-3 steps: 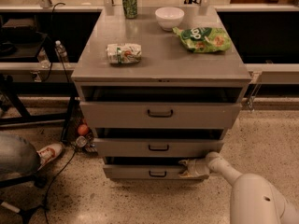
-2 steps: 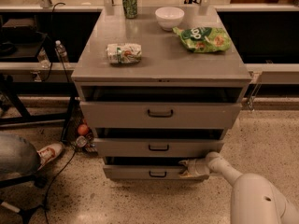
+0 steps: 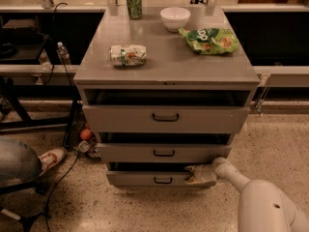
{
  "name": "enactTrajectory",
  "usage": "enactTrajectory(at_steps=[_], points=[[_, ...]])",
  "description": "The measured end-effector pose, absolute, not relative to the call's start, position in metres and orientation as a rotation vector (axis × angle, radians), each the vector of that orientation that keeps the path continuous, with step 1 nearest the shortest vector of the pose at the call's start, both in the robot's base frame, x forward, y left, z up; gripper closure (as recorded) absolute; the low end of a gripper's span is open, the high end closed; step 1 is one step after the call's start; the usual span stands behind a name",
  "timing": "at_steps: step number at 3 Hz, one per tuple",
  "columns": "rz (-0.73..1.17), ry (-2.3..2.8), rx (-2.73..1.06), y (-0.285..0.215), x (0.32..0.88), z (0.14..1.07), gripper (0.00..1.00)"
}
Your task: Open bottom drawer
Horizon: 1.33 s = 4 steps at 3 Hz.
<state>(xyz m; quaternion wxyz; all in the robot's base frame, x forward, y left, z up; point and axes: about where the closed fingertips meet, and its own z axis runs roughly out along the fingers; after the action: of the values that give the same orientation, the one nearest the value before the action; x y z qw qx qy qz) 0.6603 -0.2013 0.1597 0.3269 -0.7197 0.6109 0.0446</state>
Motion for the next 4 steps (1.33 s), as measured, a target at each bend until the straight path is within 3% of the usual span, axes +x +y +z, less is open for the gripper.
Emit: enactTrajectory(at_steps=[4], points=[[0.117, 1.600, -1.885, -0.2011, 0.6602, 0.1607, 0.07]])
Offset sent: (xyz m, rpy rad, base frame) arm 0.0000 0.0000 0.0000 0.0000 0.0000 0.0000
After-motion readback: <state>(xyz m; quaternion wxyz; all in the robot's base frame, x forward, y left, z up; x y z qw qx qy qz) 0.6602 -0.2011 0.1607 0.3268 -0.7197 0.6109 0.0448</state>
